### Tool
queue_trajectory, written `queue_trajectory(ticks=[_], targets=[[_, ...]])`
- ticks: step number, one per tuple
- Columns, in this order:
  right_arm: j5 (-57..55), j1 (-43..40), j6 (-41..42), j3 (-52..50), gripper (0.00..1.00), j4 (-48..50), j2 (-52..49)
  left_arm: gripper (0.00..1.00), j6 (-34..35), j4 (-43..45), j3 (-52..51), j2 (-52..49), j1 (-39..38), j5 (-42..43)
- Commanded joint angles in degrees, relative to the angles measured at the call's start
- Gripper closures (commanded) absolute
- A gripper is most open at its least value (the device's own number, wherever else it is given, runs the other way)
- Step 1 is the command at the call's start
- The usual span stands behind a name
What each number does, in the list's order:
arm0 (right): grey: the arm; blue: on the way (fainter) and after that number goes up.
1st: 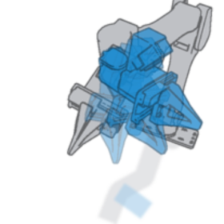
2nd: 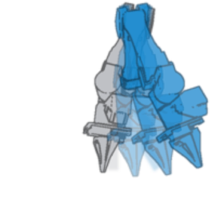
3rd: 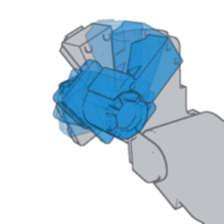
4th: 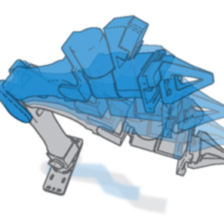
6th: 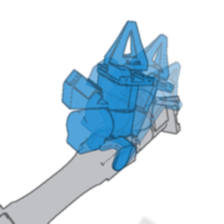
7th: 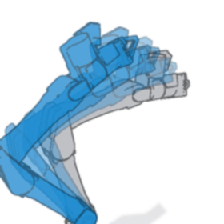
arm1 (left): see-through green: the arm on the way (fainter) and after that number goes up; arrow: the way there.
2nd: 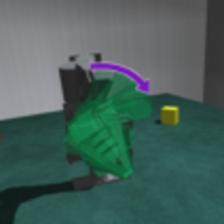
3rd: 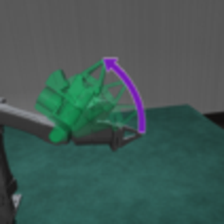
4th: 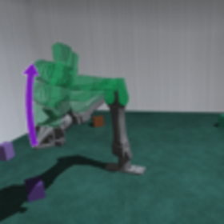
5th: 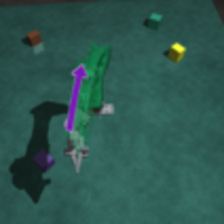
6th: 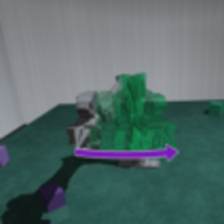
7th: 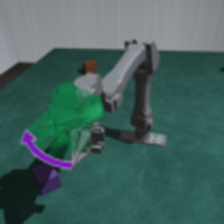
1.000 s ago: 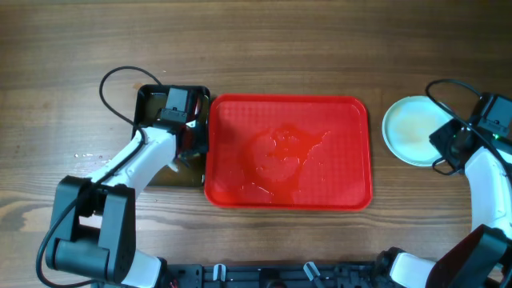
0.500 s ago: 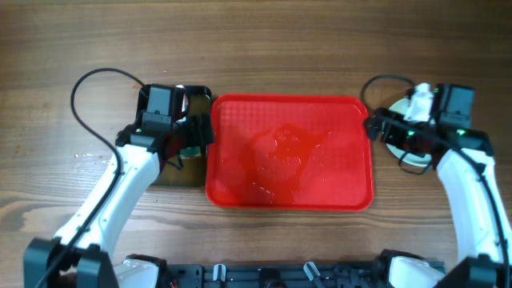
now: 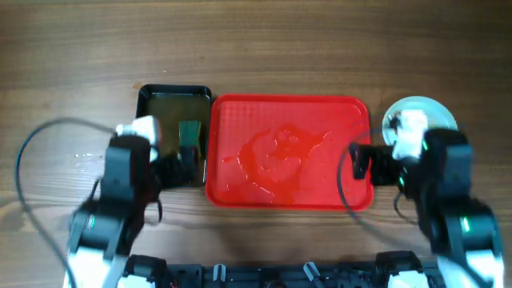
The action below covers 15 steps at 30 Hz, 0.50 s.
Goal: Clean dirty plates on tray and stack at the side
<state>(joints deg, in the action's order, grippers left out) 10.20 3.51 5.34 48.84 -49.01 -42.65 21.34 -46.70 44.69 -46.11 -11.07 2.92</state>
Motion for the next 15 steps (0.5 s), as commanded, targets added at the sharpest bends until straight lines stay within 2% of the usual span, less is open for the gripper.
queue_trajectory(ticks=[1, 5, 15], targets=[[-1.4, 0.2, 4.9, -0.8, 0.00, -0.8, 10.7, 0.00, 0.6, -0.9, -3.1, 8.0, 0.3, 0.0], [-1.2, 0.2, 11.4, -0.8, 0.01, -1.5, 14.3, 0.00, 0.6, -1.2, -3.1, 8.4, 0.3, 0.0], [-1.2, 0.2, 11.3, -0.8, 0.00, -1.5, 13.9, 0.00, 0.6, -1.2, -3.1, 8.4, 0.3, 0.0]])
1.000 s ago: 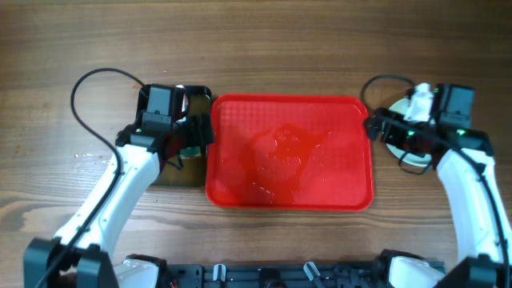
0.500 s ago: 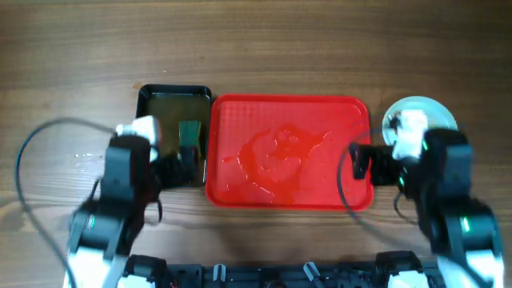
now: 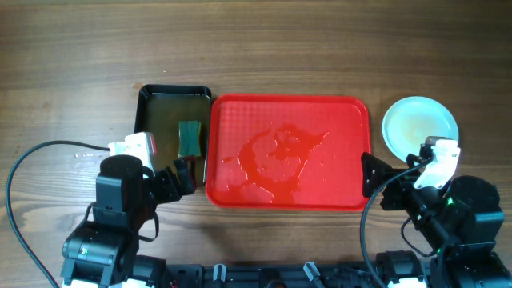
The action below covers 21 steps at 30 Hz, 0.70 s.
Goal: Clean dirty plates on tray and stack at the side
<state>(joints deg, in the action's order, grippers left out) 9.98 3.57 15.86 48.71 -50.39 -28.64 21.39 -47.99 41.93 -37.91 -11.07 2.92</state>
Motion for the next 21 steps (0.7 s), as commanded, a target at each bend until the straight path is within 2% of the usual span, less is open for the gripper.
queue_trajectory(ticks=[1, 9, 10, 12, 21], targets=[[-1.0, 0.2, 0.8, -0.6, 0.00, -0.1, -0.1, 0.00, 0.5, 0.1, -0.4, 0.2, 0.3, 0.0], [-4.1, 0.2, 0.3, -0.7, 0.00, -0.3, 0.0, 0.00, 0.5, 0.1, -0.4, 0.2, 0.3, 0.0], [-3.4, 0.2, -2.3, -1.1, 0.01, 1.1, 0.1, 0.00, 0.5, 0.1, -0.4, 0.2, 0.3, 0.1], [0.4, 0.2, -10.4, -4.2, 0.01, 8.4, 2.6, 0.00, 0.5, 0.1, -0.4, 0.2, 0.3, 0.0], [0.6, 0.2, -11.1, -29.8, 0.00, 41.1, 22.5, 0.00, 0.5, 0.1, -0.4, 0.2, 0.3, 0.0]])
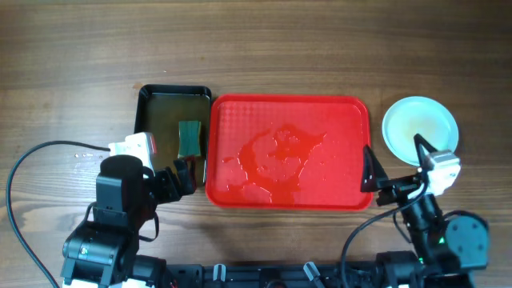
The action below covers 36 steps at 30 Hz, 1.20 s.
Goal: Clean dirty plates on tray and stack at the side
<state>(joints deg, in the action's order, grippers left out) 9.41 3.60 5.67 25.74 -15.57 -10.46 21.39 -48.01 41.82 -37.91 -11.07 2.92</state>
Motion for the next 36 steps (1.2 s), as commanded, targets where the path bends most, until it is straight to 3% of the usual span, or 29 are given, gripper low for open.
queue_trajectory(ticks=[1, 6, 9, 12, 15, 17, 36], targets=[[1.2, 0.2, -0.9, -9.6, 0.00, 10.3, 5.5, 0.00, 0.5, 0.1, -0.3, 0.2, 0.3, 0.0], [0.7, 0.2, -3.0, -21.0, 0.01, 26.1, 10.3, 0.00, 0.5, 0.1, -0.3, 0.2, 0.3, 0.0], [0.8, 0.2, -6.9, -24.5, 0.01, 30.9, 10.3, 0.00, 0.5, 0.1, -0.3, 0.2, 0.3, 0.0], [1.6, 0.2, -14.8, -25.5, 0.00, 26.2, 10.3, 0.00, 0.5, 0.1, -0.3, 0.2, 0.3, 0.1], [1.6, 0.2, -14.4, -25.5, 0.00, 15.9, 10.3, 0.00, 0.5, 0.1, -0.3, 0.2, 0.3, 0.1], [1.6, 0.2, -11.6, -25.5, 0.01, 16.4, 10.3, 0.00, 0.5, 0.1, -0.3, 0.2, 0.3, 0.0], [1.6, 0.2, -11.6, -25.4, 0.00, 16.4, 10.3, 0.00, 0.5, 0.1, -0.3, 0.2, 0.3, 0.0]])
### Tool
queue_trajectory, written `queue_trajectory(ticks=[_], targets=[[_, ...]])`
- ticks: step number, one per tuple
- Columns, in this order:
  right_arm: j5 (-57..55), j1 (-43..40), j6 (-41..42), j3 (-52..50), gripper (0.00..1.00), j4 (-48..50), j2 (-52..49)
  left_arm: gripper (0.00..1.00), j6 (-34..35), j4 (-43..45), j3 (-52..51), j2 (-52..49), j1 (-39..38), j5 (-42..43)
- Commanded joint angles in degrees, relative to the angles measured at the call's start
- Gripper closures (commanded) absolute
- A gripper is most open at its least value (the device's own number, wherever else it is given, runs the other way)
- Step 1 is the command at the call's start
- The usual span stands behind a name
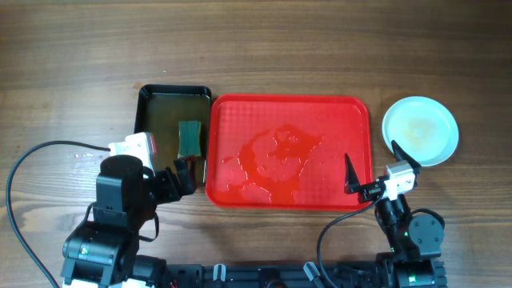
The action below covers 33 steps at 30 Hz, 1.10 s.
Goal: Clean dirty plates on tray and stack at the side
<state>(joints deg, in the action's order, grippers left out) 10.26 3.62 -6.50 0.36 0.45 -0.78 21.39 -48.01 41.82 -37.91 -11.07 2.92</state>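
Observation:
The red tray [240,120] lies mid-table with a wet puddle [276,156] on it and no plate. One pale plate [420,130] sits on the table to its right. A green sponge [189,138] lies in the black tray [146,120] of liquid at the left. My left gripper [184,174] is at the black tray's front right corner with nothing in it, and its jaw gap is unclear. My right gripper [373,164] stands wide open and empty by the red tray's front right corner, one fingertip over the tray, the other near the plate's edge.
Both arm bases sit at the table's front edge. A black cable [40,156] loops out on the left, and another [340,232] curls beside the right arm.
The right arm has drawn back and folded lower toward the front edge, its open gripper shifting slightly left. The left arm, sponge, plate and trays are unchanged.
At first my left gripper was in the black tray just below the sponge, and my right arm covered most of the plate. Both arms then stood nearer the front edge, with the plate fully visible. The left has stayed still since, while the right has pulled back further.

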Motion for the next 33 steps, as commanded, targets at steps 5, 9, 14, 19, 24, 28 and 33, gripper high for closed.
queue_trajectory(ticks=[5, 9, 14, 19, 24, 28, 33], targets=[[0.7, 0.1, 0.5, -0.1, 0.00, 0.3, 0.6, 0.00, 0.5, -0.2, -0.3, 0.7, 0.3, 0.0], [0.7, 0.1, 0.5, -0.1, 0.00, 0.3, 0.6, 0.00, -1.2, 0.3, -2.8, 5.1, 0.6, -1.9], [0.7, 0.1, 0.5, -0.1, 0.01, 0.3, 0.6, 0.00, -1.6, 13.7, -15.7, 17.1, 2.9, -1.5], [0.7, 0.1, 0.5, -0.1, 0.01, 0.3, 0.6, 0.00, -1.9, 30.3, -29.6, 29.5, 5.5, 1.2], [0.7, 0.1, 0.5, -0.1, 0.01, 0.3, 0.6, 0.00, -11.3, 47.5, -38.2, 36.8, 7.5, 5.6], [0.7, 0.1, 0.5, -0.1, 0.00, 0.3, 0.6, 0.00, -18.7, 53.9, -41.5, 37.7, 7.6, 5.6], [0.7, 0.1, 0.5, -0.1, 0.01, 0.3, 0.6, 0.00, -19.3, 44.1, -41.5, 37.7, 7.6, 5.6]])
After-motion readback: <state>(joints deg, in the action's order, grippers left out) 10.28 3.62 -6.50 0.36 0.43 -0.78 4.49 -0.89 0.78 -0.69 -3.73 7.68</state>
